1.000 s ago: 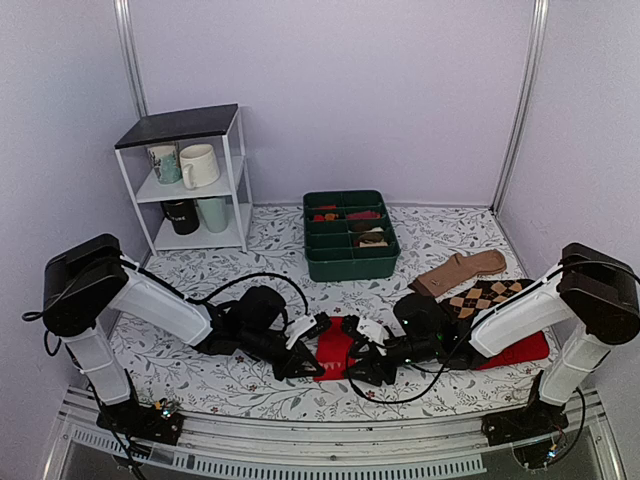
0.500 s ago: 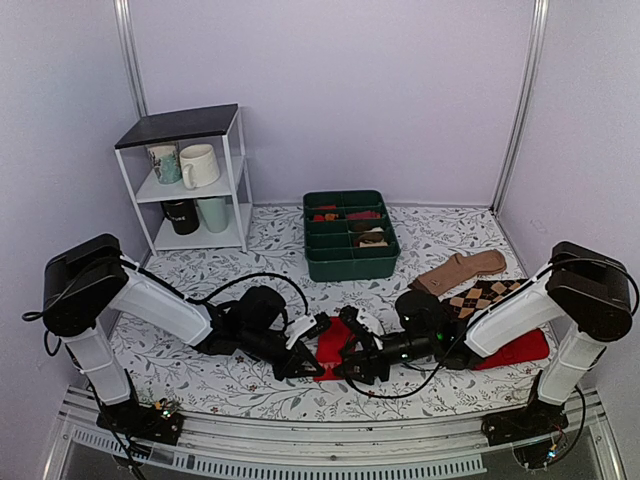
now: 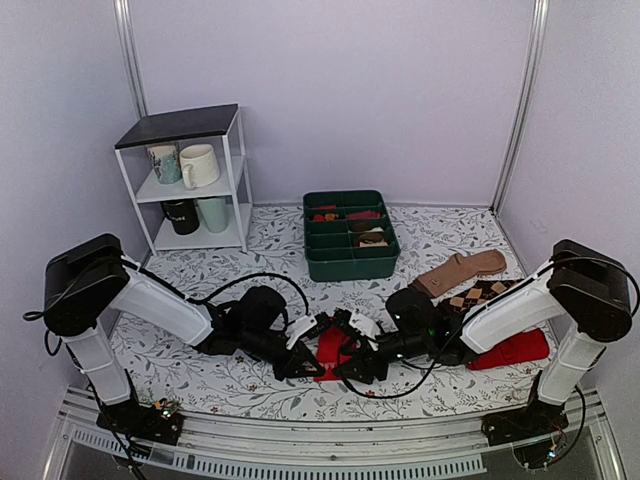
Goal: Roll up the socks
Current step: Roll a pair of socks at the center of the board.
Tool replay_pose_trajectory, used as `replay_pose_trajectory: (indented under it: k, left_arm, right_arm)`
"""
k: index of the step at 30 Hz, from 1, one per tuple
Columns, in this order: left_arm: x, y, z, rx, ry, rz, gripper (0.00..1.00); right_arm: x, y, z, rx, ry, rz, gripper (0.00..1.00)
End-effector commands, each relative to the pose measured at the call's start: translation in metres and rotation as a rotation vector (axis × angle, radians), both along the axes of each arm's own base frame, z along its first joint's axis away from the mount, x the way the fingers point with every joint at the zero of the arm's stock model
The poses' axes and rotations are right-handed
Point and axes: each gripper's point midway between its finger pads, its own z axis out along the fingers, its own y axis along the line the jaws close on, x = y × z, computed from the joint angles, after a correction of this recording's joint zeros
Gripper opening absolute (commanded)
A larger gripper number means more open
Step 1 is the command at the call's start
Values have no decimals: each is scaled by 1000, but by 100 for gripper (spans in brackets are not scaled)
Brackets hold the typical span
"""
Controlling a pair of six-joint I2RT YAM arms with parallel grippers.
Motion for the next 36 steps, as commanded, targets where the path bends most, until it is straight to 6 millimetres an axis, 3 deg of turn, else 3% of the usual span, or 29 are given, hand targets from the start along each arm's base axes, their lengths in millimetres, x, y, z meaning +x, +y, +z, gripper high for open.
replay_pose_trajectory:
  k: [1, 11, 19, 25, 30, 34, 36]
  left_arm:
    - [-23, 45, -58, 240, 114, 15, 0]
    - [-22, 46, -58, 241, 111, 20, 0]
    - [-21, 44, -58, 237, 107, 21, 0]
    - [-22, 46, -62, 244, 114, 19, 0]
    - [-23, 46, -62, 242, 113, 19, 0]
    - [-23, 47, -62, 244, 113, 22, 0]
    - [-22, 47, -60, 239, 105, 22, 0]
  right_arm:
    - [3, 5, -10, -43, -29, 15, 57]
    - [-19, 0, -30, -113, 69, 45, 53]
    - [-7, 2, -29, -129, 68, -25, 48]
    - [3, 2, -17, -116, 16, -68, 55]
    - [3, 9, -9, -80, 0, -47, 56]
    - [1, 13, -19, -92, 28, -29, 41]
    - [0, 11, -26, -110, 61, -47, 26]
